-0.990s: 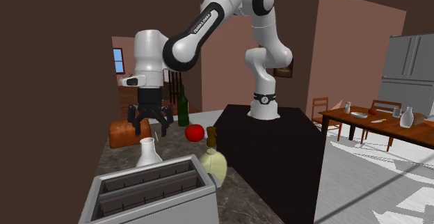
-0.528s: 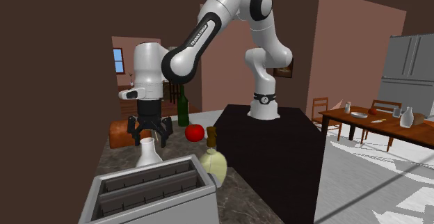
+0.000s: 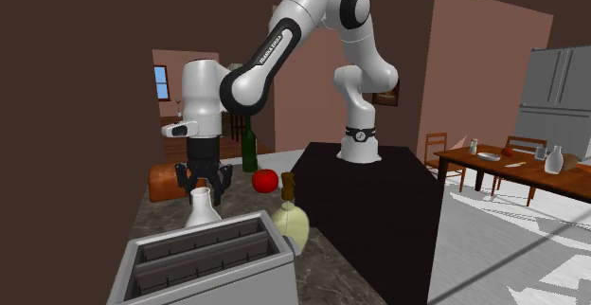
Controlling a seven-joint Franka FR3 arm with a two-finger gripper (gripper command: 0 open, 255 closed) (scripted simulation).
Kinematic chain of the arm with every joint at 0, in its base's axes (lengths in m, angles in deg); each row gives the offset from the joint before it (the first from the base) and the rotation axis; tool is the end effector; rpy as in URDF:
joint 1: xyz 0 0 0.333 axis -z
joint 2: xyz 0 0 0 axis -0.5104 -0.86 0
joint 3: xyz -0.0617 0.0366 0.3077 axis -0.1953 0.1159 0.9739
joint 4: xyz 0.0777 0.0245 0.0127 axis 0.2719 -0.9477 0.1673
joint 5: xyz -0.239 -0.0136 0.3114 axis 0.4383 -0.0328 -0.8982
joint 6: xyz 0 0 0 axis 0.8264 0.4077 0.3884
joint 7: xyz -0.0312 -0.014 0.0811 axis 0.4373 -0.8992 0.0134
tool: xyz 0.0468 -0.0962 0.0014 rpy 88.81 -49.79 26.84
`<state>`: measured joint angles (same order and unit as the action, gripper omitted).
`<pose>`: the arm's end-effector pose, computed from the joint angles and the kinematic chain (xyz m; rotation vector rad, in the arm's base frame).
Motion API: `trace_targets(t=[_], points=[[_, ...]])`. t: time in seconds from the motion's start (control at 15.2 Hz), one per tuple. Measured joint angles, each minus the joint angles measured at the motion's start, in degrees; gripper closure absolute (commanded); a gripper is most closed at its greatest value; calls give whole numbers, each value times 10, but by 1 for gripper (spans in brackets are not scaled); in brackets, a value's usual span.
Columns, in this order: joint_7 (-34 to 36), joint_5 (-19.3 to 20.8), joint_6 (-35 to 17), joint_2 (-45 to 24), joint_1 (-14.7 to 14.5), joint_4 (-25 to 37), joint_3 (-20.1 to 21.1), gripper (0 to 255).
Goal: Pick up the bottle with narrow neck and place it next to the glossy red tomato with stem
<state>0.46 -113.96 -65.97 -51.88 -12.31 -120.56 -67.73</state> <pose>0.5124 -0.3970 0.1828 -3.1265 -0.1354 -0.1863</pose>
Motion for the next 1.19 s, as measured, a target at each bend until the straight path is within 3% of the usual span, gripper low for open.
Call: trace_targets(t=[0.59, 1.19], points=[[0, 0, 0, 0, 0, 0, 0, 255], [19, 25, 37, 45, -15, -7, -22, 255]])
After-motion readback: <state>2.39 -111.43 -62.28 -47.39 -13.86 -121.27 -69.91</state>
